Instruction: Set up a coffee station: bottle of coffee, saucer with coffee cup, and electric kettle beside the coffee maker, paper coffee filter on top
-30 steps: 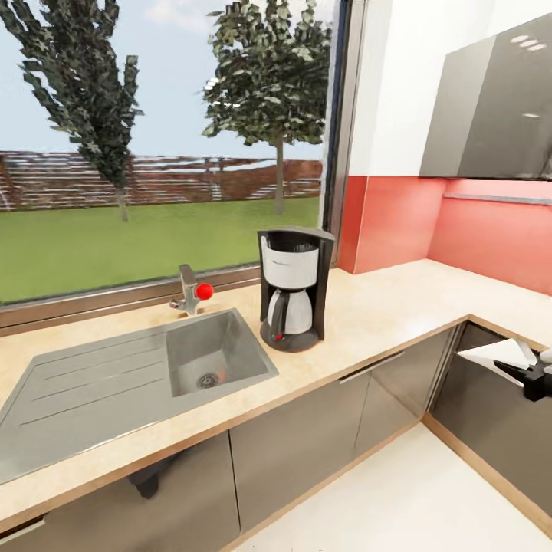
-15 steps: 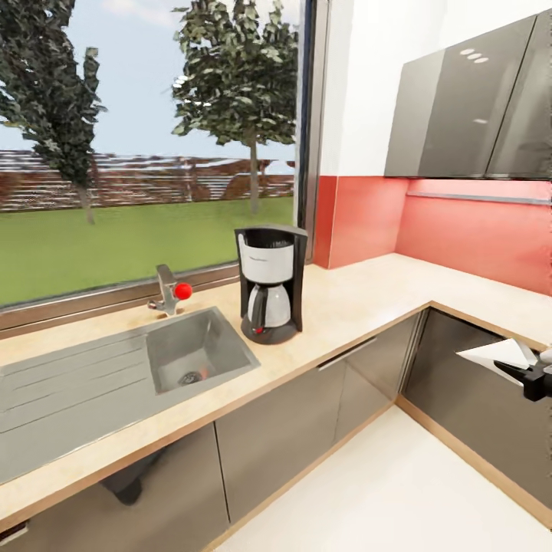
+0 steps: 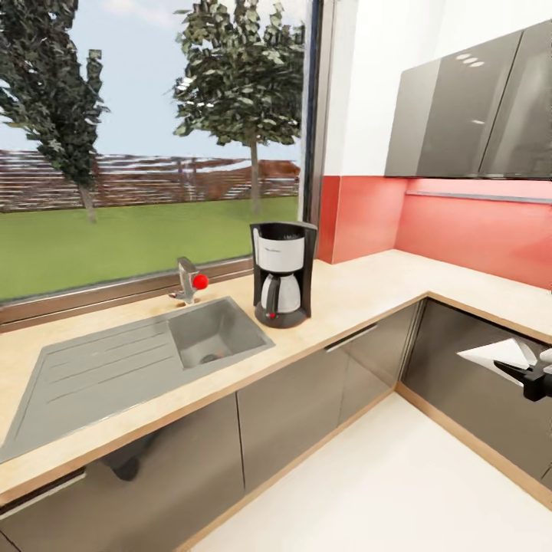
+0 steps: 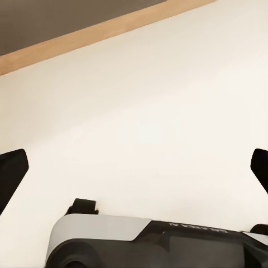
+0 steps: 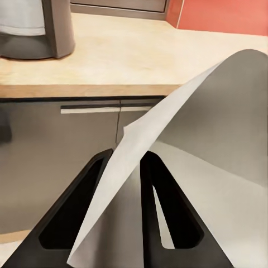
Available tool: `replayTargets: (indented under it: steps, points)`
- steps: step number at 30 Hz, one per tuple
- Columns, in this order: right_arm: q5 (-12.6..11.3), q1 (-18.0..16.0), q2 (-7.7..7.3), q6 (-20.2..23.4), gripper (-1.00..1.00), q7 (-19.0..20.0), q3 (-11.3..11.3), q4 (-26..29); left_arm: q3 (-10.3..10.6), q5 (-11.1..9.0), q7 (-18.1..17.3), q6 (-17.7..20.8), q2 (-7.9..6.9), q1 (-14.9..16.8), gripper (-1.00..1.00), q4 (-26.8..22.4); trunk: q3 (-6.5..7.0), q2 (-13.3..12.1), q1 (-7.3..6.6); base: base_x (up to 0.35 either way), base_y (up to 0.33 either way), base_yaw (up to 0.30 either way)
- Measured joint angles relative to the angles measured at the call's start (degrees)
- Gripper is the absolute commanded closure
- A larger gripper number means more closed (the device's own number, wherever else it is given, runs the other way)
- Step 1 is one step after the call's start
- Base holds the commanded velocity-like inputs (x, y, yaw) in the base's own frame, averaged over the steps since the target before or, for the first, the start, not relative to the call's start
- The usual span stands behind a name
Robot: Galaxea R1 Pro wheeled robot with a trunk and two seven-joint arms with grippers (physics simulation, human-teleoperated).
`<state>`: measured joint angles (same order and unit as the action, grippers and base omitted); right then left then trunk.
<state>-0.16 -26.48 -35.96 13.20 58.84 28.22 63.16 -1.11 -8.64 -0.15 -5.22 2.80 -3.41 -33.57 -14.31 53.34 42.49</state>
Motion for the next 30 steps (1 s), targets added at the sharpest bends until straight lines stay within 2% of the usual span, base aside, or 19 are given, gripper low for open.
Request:
replayTargets:
  steps: [9,17,23,24,25,27,28,30]
  points:
    - [0.05,0.00,0.00,0.01,1.00,0.01,0.00,0.01,-0.45,-0.06,0.02,-0.01,-0.02,0.00,-1.00,-0.01,0.00,0.01,-0.03,-0.048,0.032,0.000]
    - [0.32,0.00,0.12,0.14,1.00,0.19,0.00,3.42,-0.47,-0.05,-0.01,0.03,-0.02,0.00,-1.00,0.00,0.00,0.01,-0.04,0.124,0.106,0.000]
    - [0.42,0.00,0.05,0.56,1.00,0.26,0.03,3.95,-0.31,-0.06,0.02,0.09,0.03,0.00,-1.00,0.18,0.00,0.01,-0.03,0.015,0.012,0.000]
    - [0.42,-0.07,-0.85,11.48,1.00,0.21,0.00,7.72,-0.21,-0.06,0.03,0.14,0.06,0.00,-1.00,0.30,0.00,0.02,-0.03,0.000,0.000,0.000]
    - [0.40,-0.21,-1.39,15.55,1.00,0.23,0.01,10.67,-0.20,-0.06,0.04,0.15,0.06,0.00,-1.00,0.32,0.00,0.02,-0.03,0.000,0.000,0.000]
    - [0.42,-0.83,-2.43,20.42,1.00,0.27,-0.09,13.33,-0.20,-0.06,0.05,0.19,0.07,0.00,-1.00,0.33,0.00,0.01,-0.03,0.000,0.000,0.000]
    - [0.38,-1.83,-3.82,25.31,1.00,0.31,-0.22,15.01,-0.22,-0.06,0.05,0.21,0.07,0.00,-1.00,0.35,0.01,0.02,-0.03,0.000,0.000,0.000]
    - [0.37,-3.56,-5.71,30.66,1.00,0.33,-0.58,16.21,-0.25,-0.06,0.04,0.26,0.07,0.00,-1.00,0.38,0.00,0.01,-0.03,0.000,0.000,0.000]
